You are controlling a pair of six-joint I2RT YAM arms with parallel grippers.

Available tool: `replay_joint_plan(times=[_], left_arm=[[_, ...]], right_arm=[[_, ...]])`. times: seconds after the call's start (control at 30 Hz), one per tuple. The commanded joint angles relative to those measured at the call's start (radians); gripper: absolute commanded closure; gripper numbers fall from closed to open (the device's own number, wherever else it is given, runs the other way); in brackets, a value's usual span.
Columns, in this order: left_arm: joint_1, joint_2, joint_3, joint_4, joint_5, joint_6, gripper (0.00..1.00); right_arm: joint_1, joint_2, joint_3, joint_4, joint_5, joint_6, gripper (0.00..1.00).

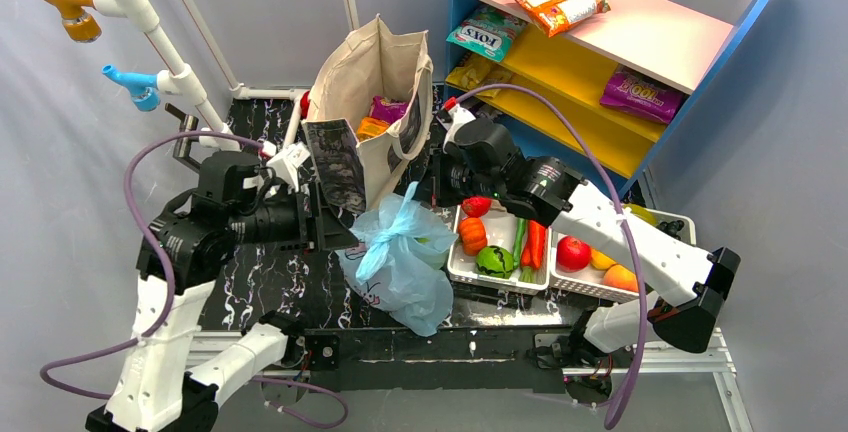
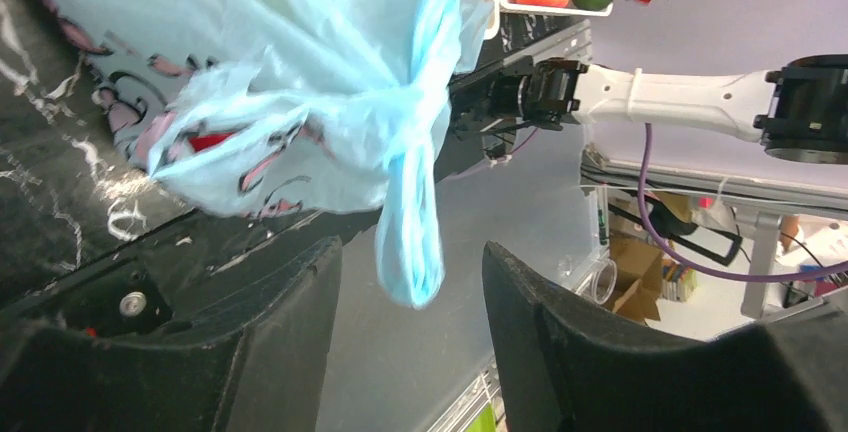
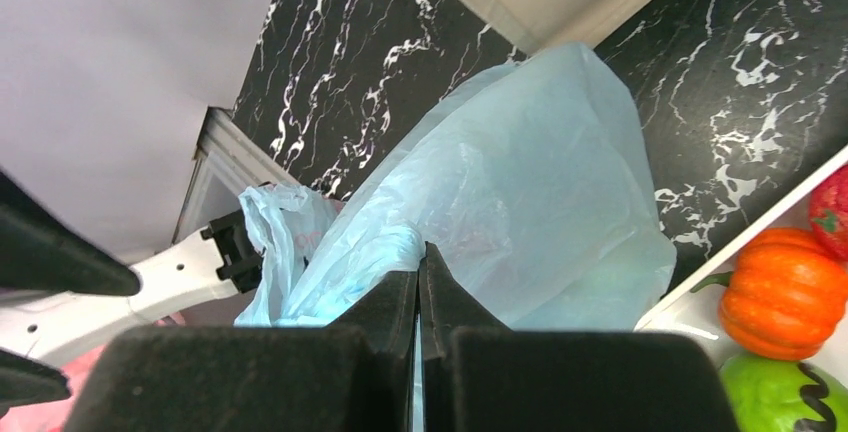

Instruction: Place the food into the grocery bag and tie it

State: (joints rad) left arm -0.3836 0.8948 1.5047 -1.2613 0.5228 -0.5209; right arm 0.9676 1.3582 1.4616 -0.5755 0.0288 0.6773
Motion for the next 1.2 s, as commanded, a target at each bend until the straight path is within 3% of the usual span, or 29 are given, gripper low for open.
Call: replay_joint_plan(times=[0.0,0.37,0.8,1.1,1.17], left_arm=[[-0.003,-0.007,-0.087,0.17,0.138,-0.036,0.48],[-0.003,-0.038,-0.259,0.236,0.199,-0.053,0.6],[-0.003,-0.056,-0.329,0.293,0.213,-0.091,0.66],[-0.003,-0.036,-0.353,0.302,0.251,-0.107,0.92],[-0.003,-0.032,-0.358,0.292,0.273,-0.114,0.93]], right_arm=[[0.033,-0.013,0.023,0.017,0.001,0.007,0.99],[0.034,0.004,0.052,0.026,0.056,-0.018,0.99],[0.034,0.01,0.044,0.045,0.049,-0.023,0.99],[0.034,0.003,0.037,0.053,0.072,-0.026,0.99],[0.033,0.0,0.031,0.057,0.082,-0.026,0.99]])
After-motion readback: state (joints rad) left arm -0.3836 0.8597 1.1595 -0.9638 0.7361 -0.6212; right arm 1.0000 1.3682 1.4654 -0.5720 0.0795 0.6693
